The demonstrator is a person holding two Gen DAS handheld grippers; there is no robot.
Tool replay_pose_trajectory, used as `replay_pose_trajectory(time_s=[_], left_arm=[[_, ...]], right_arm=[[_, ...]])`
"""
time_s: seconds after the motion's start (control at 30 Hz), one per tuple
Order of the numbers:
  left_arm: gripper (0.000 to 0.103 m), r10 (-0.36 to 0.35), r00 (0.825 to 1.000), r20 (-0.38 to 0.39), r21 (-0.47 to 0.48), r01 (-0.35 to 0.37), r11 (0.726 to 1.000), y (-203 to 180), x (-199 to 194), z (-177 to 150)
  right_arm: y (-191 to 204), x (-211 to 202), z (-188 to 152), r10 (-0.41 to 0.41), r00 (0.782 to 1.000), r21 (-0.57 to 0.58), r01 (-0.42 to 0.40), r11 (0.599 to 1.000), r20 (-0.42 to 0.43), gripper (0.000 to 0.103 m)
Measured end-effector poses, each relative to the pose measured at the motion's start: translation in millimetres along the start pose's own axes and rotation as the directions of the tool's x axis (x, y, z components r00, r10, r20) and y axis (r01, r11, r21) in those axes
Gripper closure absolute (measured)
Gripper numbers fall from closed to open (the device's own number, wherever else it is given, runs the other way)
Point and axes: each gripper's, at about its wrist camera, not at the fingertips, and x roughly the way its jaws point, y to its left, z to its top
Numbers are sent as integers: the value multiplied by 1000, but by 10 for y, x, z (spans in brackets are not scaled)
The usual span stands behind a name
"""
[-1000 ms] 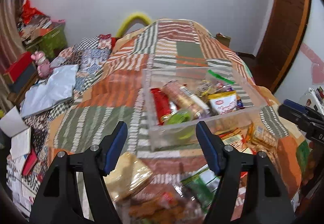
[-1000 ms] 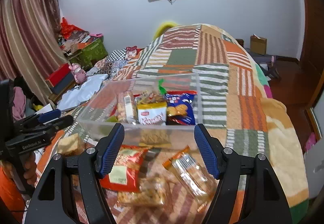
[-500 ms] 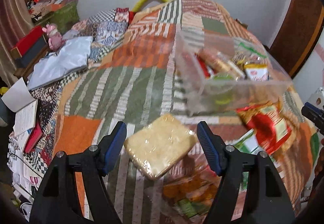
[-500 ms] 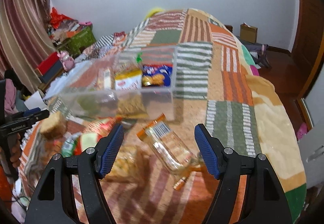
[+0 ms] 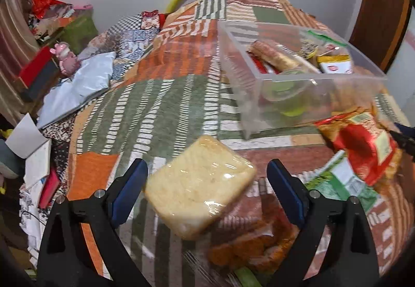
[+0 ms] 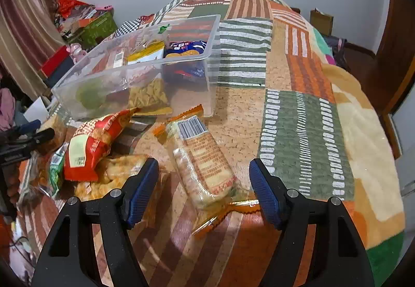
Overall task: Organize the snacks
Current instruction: 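Grasp the wrapped bread loaf with the left tool while the right tool grasps the biscuit-stick pack, then lower the bread loaf and biscuit-stick pack into the clear box, open both tools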
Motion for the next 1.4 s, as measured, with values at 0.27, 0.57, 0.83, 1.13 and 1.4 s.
replay_pose_trajectory(time_s=[0.27, 0.57, 0.83, 1.13, 1.4], left_arm=[[8, -78, 994, -78, -120, 68, 990, 207, 253, -69], [14, -75, 996, -41, -126, 69, 990, 130, 265, -40], [15, -58, 998, -18, -120, 55, 991, 106, 155, -68], [15, -63, 995, 73, -120, 71, 990, 87, -268, 47], [15, -100, 982, 159, -99, 116, 988, -41, -599, 282]], right_arm=[[-4, 70, 56, 9, 1000, -3, -9, 1000, -1, 33], [9, 121, 70, -16, 1000, -36, 15, 999, -9, 61], [-23, 2, -1, -7, 1000, -27, 7, 1000, 12, 72], [20, -313, 82, -7, 995, -34, 11, 999, 101, 72], [135, -536, 263, 17, 983, -48, -8, 999, 184, 72]])
